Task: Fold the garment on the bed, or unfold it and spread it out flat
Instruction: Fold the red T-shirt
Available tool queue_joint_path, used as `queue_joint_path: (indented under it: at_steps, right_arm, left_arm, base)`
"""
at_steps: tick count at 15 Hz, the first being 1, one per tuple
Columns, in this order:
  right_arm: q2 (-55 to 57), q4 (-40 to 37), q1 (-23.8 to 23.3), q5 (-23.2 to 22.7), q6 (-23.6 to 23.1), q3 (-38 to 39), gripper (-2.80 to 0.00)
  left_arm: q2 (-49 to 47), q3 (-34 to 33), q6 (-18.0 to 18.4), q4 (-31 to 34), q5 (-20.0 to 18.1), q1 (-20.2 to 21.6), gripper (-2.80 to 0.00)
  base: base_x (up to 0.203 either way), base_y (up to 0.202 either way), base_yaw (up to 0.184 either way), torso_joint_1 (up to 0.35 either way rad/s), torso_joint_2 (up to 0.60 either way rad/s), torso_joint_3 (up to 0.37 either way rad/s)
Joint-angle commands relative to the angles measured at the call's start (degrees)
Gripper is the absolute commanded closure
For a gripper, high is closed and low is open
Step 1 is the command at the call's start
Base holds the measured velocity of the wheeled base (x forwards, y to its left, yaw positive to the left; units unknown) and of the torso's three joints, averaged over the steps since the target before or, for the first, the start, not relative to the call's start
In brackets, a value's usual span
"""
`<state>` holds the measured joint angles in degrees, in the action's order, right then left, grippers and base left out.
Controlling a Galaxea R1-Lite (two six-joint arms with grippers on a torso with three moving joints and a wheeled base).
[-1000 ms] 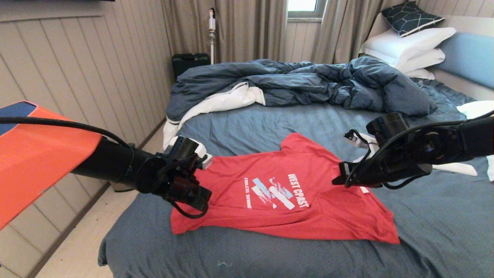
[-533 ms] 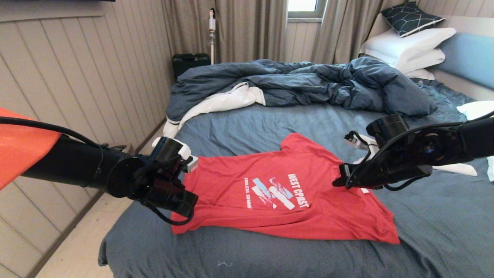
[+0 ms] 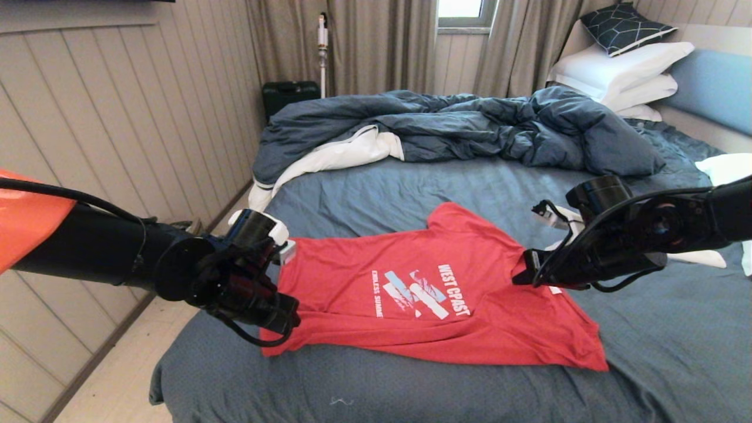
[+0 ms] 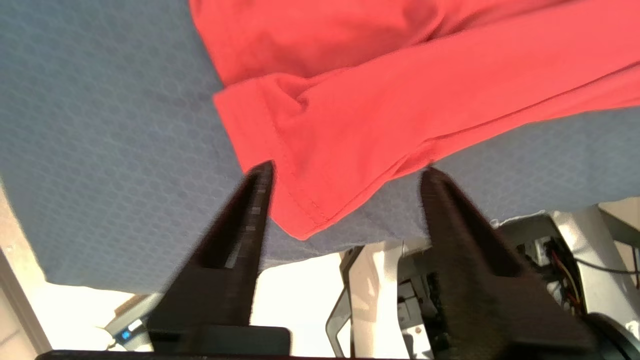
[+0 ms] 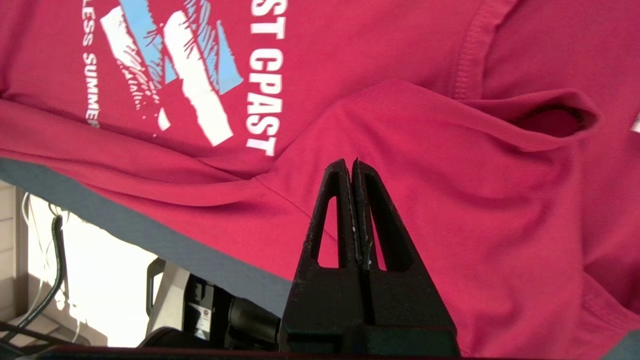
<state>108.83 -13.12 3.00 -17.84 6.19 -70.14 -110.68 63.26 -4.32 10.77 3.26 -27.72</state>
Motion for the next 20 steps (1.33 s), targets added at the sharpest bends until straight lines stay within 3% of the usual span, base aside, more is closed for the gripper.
queue_joint_path:
  at_steps: [1,9,10,20]
  right_arm:
    - [0.15,-0.07,-0.10,-0.17,0.05,0.09,0.00]
    - [0.67,-0.07,-0.01,-0.17,0.05,0.26,0.00]
    - [0.92,-0.07,-0.06,-0.17,0.05,0.17,0.00]
    - [1.39,1.08,-0.10,-0.09,0.05,0.61,0.00]
  left_arm:
    - [-1.32,-0.15,-0.25,0.10,-0.01,0.04,-2.80]
    - [-4.45,-1.56,-0.78,-1.85,-0.98,0.21,-2.80]
    - [-4.40,-2.03,-0.78,-2.25,-0.93,0.21,0.00]
    - [-3.40,-2.02,-0.69,-4.70,-0.54,0.21,0.00]
  base:
    - [0.000,0.000,0.000,0.000,0.00,0.000]
    - [0.000,0.000,0.000,0.000,0.00,0.000]
    - [0.000,0.000,0.000,0.000,0.00,0.000]
    - [0.000,0.000,0.000,0.000,0.00,0.000]
